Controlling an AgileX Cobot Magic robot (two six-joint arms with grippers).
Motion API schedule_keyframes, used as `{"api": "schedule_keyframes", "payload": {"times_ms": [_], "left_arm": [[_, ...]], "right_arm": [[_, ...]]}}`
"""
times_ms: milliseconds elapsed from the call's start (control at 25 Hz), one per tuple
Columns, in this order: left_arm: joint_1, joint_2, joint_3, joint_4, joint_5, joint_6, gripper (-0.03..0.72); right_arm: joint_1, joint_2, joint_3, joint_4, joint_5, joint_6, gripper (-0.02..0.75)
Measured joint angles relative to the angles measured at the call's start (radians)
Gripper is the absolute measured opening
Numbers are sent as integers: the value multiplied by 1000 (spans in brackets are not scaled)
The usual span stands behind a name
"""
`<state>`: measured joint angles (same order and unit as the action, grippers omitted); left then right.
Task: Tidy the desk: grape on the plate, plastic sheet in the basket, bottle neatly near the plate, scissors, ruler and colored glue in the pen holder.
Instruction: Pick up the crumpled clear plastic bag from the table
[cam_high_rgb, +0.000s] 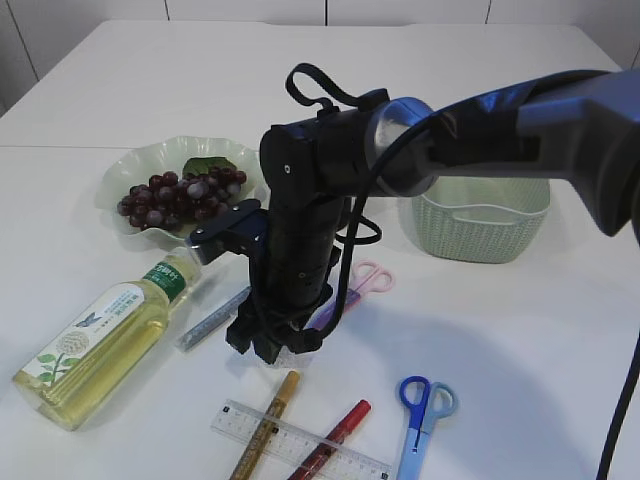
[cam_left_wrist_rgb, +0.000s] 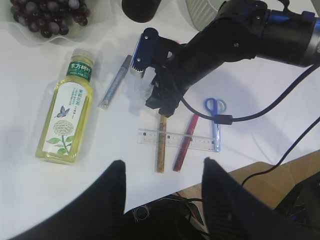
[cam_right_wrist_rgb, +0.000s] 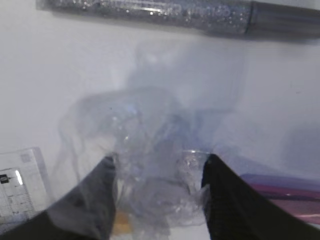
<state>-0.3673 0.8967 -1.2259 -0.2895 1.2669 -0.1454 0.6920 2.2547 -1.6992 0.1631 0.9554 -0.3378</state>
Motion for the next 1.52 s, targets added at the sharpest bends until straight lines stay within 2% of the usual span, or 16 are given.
{"api": "schedule_keyframes", "payload": {"times_ms": [200, 320, 560, 800, 1040, 1280, 1520], "left_arm": [[0, 0, 0, -1, 0, 0, 365], [0, 0, 0, -1, 0, 0, 365], [0, 0, 0, -1, 0, 0, 363], [0, 0, 0, -2, 0, 0, 363], [0, 0, 0, -2, 0, 0, 363], [0, 0, 0, -2, 0, 0, 363], [0, 0, 0, -2, 0, 0, 363]], "right_arm": [[0, 0, 0, 0, 0, 0, 163], [0, 0, 0, 0, 0, 0, 76], [0, 0, -9, 0, 22, 28, 54], [0, 1, -83, -1, 143, 102, 50], [0, 1, -174, -65, 254, 214, 49], [-4, 1, -264, -93, 262, 263, 48], [-52, -45, -296, -110, 264, 295, 48]]}}
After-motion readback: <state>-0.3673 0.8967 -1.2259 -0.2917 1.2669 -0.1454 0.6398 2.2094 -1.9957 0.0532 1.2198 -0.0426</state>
